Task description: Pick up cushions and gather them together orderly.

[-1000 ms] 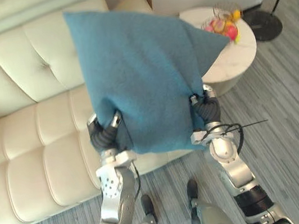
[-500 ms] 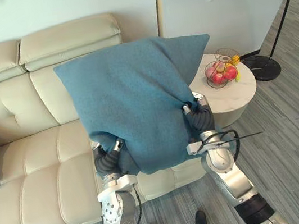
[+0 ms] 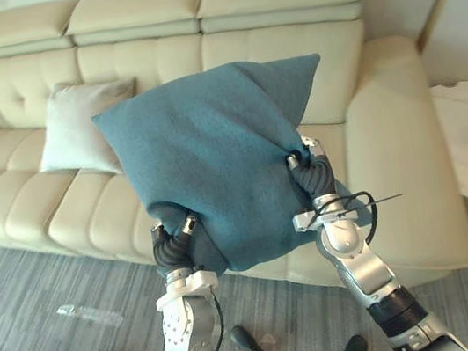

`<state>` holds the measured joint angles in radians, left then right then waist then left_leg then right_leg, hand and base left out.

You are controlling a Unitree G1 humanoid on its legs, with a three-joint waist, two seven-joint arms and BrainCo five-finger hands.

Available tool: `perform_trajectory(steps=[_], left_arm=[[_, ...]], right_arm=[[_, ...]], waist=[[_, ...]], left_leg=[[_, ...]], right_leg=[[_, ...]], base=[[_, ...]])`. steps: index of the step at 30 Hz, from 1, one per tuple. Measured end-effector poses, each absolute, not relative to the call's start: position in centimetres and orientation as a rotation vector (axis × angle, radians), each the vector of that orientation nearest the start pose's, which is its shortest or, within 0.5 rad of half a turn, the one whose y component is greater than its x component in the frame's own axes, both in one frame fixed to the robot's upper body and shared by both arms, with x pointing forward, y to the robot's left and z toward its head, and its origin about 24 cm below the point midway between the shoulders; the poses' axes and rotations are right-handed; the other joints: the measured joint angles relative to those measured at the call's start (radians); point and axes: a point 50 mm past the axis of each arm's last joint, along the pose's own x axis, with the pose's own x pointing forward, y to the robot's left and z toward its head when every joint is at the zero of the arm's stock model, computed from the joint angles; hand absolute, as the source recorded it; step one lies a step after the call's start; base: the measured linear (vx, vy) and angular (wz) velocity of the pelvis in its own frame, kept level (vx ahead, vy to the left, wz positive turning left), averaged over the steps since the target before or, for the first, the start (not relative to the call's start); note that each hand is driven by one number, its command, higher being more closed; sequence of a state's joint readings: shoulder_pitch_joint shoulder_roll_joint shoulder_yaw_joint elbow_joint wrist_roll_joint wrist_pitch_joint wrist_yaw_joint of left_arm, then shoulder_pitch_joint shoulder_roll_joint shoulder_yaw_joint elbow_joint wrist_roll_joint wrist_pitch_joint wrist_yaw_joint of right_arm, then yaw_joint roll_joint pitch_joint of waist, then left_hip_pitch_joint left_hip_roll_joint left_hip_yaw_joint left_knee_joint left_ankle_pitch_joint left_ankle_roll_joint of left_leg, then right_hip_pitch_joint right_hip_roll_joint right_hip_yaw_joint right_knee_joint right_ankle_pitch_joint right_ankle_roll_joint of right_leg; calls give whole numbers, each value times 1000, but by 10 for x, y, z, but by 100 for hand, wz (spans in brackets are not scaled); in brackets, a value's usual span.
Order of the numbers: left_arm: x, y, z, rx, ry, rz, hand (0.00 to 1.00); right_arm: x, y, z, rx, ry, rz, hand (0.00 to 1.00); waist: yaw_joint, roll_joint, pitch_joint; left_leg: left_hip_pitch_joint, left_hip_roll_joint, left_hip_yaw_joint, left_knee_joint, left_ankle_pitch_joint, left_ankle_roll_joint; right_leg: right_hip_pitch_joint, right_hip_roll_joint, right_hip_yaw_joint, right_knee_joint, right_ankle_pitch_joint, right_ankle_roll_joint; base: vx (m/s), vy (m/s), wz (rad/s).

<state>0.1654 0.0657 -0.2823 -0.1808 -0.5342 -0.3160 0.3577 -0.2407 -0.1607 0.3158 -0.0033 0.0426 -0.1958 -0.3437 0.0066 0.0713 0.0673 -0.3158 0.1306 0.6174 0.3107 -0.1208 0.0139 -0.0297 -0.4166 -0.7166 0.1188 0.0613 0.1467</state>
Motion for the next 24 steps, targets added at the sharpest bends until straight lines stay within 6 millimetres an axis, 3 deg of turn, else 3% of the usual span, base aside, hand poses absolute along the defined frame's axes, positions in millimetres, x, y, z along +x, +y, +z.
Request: perform_trajectory(steps=[1, 2, 3, 4, 5, 6, 7, 9, 11, 12, 13, 14, 15, 16, 18, 19, 20, 23, 24], left_arm=[[215, 129, 55, -572, -129, 182, 100], [216, 127, 51, -564, -113, 177, 100], [219, 126, 46, -547, -86, 168, 100], [221, 126, 44, -522, -75, 150, 100], [222, 126, 44, -509, -73, 140, 100], [223, 128, 41, -476, -61, 121, 100], [222, 130, 39, -464, -53, 109, 100], [222, 129, 38, -458, -37, 99, 100], [222, 129, 38, -456, -39, 94, 100], [222, 129, 38, -457, -41, 92, 100], [222, 128, 39, -457, -42, 89, 100], [222, 127, 38, -459, -40, 84, 100], [222, 126, 38, -462, -37, 80, 100], [222, 125, 37, -465, -33, 72, 100], [220, 124, 33, -470, -11, 73, 100], [218, 123, 31, -476, -4, 68, 100], [216, 121, 29, -477, 5, 54, 100], [216, 115, 30, -485, 4, 26, 100], [216, 114, 31, -485, 4, 21, 100]], right_arm=[[280, -102, 108, -55, -388, 36, 100], [280, -104, 104, -59, -372, 31, 100], [280, -108, 97, -68, -340, 17, 100], [279, -111, 91, -66, -310, 2, 100], [278, -113, 89, -64, -300, -7, 100], [276, -117, 83, -53, -274, -19, 100], [276, -117, 81, -43, -263, -15, 100], [276, -117, 81, -35, -259, -10, 100], [275, -117, 81, -29, -258, -10, 100], [275, -117, 81, -29, -258, -10, 100], [275, -117, 82, -28, -262, -10, 100], [274, -118, 83, -28, -267, -10, 100], [273, -118, 83, -29, -271, -10, 100], [270, -119, 85, -16, -275, -10, 100], [265, -121, 87, 5, -279, -9, 100], [263, -121, 90, 13, -292, -8, 100], [259, -120, 98, 29, -328, -3, 100], [258, -116, 117, 68, -433, 8, 100], [260, -114, 120, 79, -449, 10, 100]], waist=[[-1, 1, 0], [-1, 0, 1], [-6, -7, 6], [-21, -26, 23], [-26, -33, 31], [-33, -55, 47], [-37, -70, 58], [-34, -84, 64], [-41, -80, 65], [-43, -81, 64], [-51, -89, 58], [-57, -94, 54], [-56, -90, 53], [-56, -76, 52], [-47, -76, 52], [-32, -77, 51], [-7, -82, 47], [-7, -92, 43], [-6, -97, 45]], left_leg=[[3, -10, -9, 32, -27, 26], [6, -21, -24, 43, -37, 41], [23, -39, -47, 55, -55, 68], [46, -56, -95, 54, -74, 69], [55, -58, -117, 51, -82, 64], [93, -77, -158, 14, -86, 56], [132, -95, -162, -24, -82, 52], [216, -150, -161, -103, -73, 60], [306, -203, -160, -179, -67, 71], [319, -213, -160, -191, -67, 71], [347, -234, -163, -208, -78, 63], [362, -243, -171, -191, -102, 48], [361, -237, -174, -169, -112, 40], [316, -195, -175, -41, -135, 16], [224, -90, -150, 327, -116, -18], [202, -58, -144, 407, -123, -6], [171, -27, -167, 479, -147, 27], [35, -9, -295, 406, -182, -3], [10, -26, -397, 263, -156, -40]], right_leg=[[-23, -46, 18, 107, -11, -26], [-42, -76, 40, 180, -17, -76], [-104, -119, 133, 343, 1, -206], [-179, -87, 318, 509, -66, -185], [-207, -42, 394, 568, -113, -141], [-262, 82, 508, 664, -196, -71], [-280, 123, 511, 672, -230, -69], [-325, 176, 445, 623, -278, -94], [-341, 260, 369, 420, -261, -101], [-338, 274, 358, 379, -242, -119], [-334, 303, 331, 315, -170, -216], [-314, 328, 298, 274, -149, -273], [-297, 334, 285, 248, -162, -285], [-251, 352, 274, 182, -153, -277], [-109, 390, 294, 48, -128, -265], [-69, 399, 317, 24, -128, -264], [-10, 400, 364, -13, -128, -260], [17, 346, 457, -20, -126, -247], [20, 315, 510, -13, -126, -209]], base=[[161, 338, 32], [191, 367, 40], [220, 360, 67], [226, 317, 80], [242, 226, 104], [255, 148, 91], [324, 156, 85], [267, 108, 32], [375, 127, 20], [389, 85, 38], [422, 40, 47], [428, 21, 43], [457, -7, 27], [474, -1, 14], [526, 34, -8], [466, 63, -74], [416, 82, -95], [335, 180, -88], [408, 454, -165]])
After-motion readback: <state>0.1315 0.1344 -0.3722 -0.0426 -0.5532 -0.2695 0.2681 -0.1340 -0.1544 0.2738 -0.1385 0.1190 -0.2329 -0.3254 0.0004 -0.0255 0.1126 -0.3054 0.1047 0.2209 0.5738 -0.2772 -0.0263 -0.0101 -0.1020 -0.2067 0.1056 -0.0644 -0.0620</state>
